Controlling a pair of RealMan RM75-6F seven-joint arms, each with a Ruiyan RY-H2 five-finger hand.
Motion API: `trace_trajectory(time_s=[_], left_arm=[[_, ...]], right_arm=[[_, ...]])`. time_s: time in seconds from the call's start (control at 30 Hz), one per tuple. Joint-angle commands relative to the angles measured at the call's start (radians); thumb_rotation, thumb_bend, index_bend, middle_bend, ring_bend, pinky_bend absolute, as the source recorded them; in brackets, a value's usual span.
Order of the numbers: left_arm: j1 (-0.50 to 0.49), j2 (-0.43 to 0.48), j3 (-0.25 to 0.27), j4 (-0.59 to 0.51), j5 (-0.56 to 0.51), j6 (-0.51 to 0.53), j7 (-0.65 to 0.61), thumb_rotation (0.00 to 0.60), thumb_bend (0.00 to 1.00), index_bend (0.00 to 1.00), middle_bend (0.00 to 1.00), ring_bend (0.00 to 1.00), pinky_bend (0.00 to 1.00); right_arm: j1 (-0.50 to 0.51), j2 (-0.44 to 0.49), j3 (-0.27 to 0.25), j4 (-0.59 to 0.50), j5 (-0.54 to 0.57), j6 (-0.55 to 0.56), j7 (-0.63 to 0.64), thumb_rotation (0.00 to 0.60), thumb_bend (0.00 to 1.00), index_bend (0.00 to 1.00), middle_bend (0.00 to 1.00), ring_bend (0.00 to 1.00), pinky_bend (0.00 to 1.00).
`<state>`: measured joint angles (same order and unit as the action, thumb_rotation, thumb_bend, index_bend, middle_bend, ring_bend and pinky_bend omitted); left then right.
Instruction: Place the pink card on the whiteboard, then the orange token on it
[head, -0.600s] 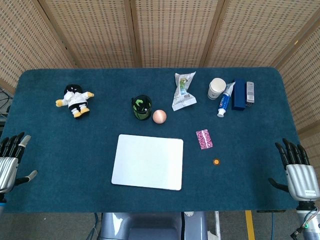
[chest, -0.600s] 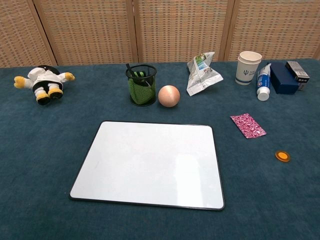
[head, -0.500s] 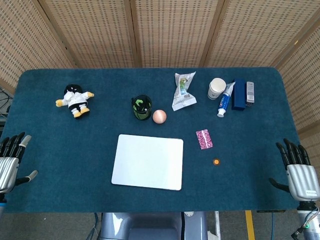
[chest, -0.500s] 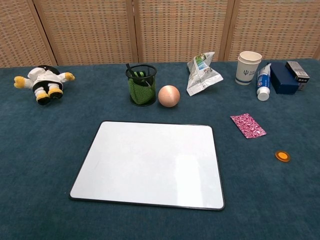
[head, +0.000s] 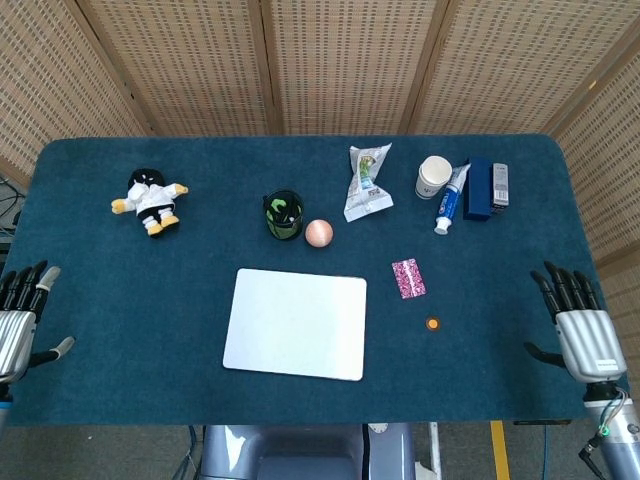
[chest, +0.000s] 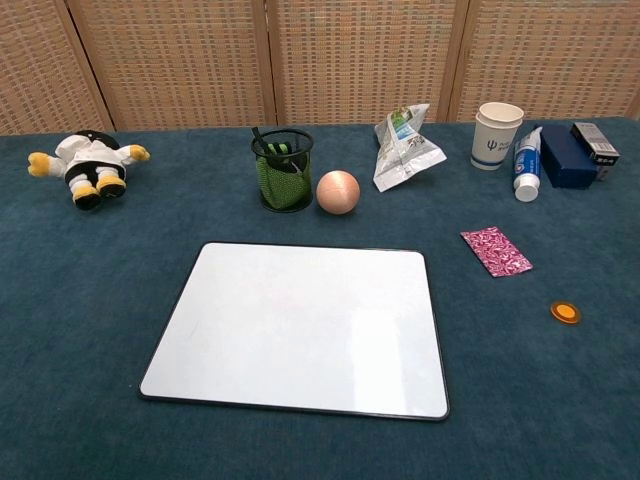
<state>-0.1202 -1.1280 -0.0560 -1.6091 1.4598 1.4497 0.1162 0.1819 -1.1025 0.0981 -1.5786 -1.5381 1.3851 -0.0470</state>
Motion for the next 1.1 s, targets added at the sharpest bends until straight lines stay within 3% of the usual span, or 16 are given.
trace_trajectory(time_s=[0.03, 0.33, 0.47, 0.67, 1.1], left_arm=[[-0.006, 0.001, -0.003, -0.003, -0.009, -0.012, 0.001, 0.6, 0.0, 0.0, 0.0, 0.0, 0.0], [-0.033, -0.016, -0.025, 0.025, -0.047, -0.052, -0.007, 0.6, 0.0, 0.0, 0.0, 0.0, 0.0], [-0.041, -0.017, -0.034, 0.024, -0.059, -0.061, -0.008, 0.6, 0.0, 0.0, 0.0, 0.0, 0.0], [-0.048, -0.012, -0.043, 0.015, -0.083, -0.075, -0.005, 0.6, 0.0, 0.0, 0.0, 0.0, 0.0], [-0.062, -0.007, -0.046, 0.013, -0.109, -0.103, -0.002, 0.6, 0.0, 0.0, 0.0, 0.0, 0.0]], right_arm=[[0.117, 0.036, 0.021, 0.019, -0.051, -0.137, 0.093, 0.6, 0.0, 0.0, 0.0, 0.0, 0.0], [0.382, -0.099, 0.031, 0.27, -0.119, -0.4, 0.305, 0.6, 0.0, 0.03, 0.0, 0.0, 0.0], [0.452, -0.18, 0.031, 0.372, -0.106, -0.477, 0.325, 0.6, 0.0, 0.07, 0.0, 0.0, 0.0], [0.513, -0.267, 0.022, 0.449, -0.066, -0.566, 0.315, 0.6, 0.0, 0.18, 0.0, 0.0, 0.0], [0.56, -0.342, 0.01, 0.513, 0.008, -0.639, 0.267, 0.6, 0.0, 0.2, 0.0, 0.0, 0.0]])
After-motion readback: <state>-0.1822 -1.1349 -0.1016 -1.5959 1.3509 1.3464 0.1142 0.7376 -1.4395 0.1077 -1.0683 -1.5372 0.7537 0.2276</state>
